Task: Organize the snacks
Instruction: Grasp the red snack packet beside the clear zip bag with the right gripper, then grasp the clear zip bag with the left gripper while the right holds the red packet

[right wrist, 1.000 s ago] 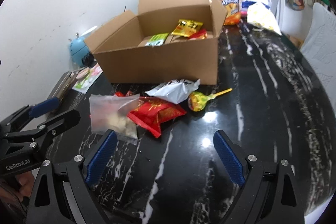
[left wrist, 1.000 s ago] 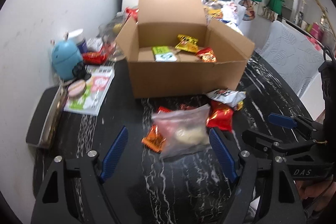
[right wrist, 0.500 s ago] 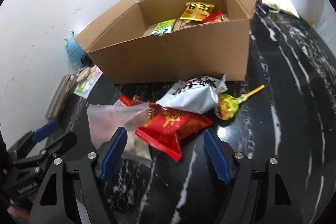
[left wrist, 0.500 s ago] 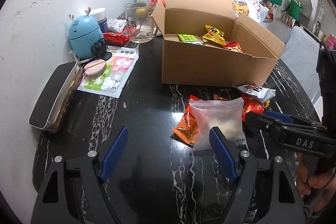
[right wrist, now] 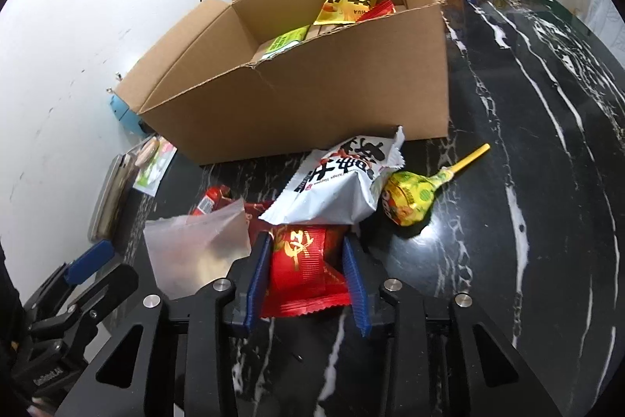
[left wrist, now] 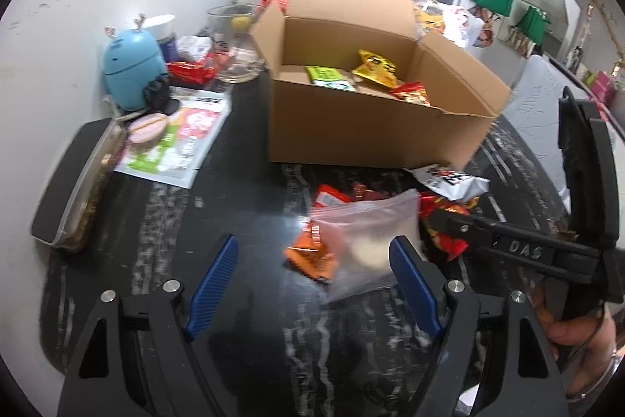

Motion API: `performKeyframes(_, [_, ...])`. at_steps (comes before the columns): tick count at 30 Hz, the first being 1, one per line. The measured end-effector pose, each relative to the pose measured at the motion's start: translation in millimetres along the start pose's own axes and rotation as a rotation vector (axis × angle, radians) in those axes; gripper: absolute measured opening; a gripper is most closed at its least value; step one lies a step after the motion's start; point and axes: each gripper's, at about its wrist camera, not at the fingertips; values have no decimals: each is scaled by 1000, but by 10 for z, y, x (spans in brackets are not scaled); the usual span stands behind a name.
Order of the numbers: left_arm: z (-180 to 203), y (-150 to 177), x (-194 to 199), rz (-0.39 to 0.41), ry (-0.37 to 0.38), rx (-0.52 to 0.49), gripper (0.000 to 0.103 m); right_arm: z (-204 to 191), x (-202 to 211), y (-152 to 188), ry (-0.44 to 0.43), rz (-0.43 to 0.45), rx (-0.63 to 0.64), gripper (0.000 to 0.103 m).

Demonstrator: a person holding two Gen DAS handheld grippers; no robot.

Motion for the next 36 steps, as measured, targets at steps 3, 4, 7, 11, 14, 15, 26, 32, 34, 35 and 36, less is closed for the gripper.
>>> performKeyframes(3, [89,21,-53,-13,41,9,79,25,64,21,6,2,3,36])
performKeyframes(4, [114,28,-70,-17,49,9,79,51,108,30,11,4,4,36])
performKeyframes(7, [208,54,-145,-36,70,6,79,120,202,48,27,11,9,36])
performKeyframes(11, [321,87,-261,-61,72,-7,79,228,330,72,42,23,3,36])
performKeyframes(14, [396,111,-369,-82,63,-16,79,286,403,98,46,30,-9,36])
performKeyframes(15, [419,116,-400,-87,59,-22,79,311,433,112,50,35,-10,36])
performKeyframes(26, [570,178,-708,-131,-35,-105,79,356,526,168,45,42,3,36])
performKeyframes(32, [573,172,-713,-112,-46,-108,63,346,523,179,41,46,5,36])
performKeyframes(34, [556,159,-706,-117,-40,-96,60,349,528,186,39,48,5,36])
performKeyframes(35, [546,153,-695,-118,-36,-90,59,346,529,189,38,49,6,36])
performKeyframes(36, [537,144,-677,-116,-32,-85,59,341,533,193,37,49,8,36])
Point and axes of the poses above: each gripper's, at about its wrist camera, not at the fingertips, and x roughly against the way its jaws point, z to its right, y to its underside, and after that the axes turned 15 degrees about z, right-handed
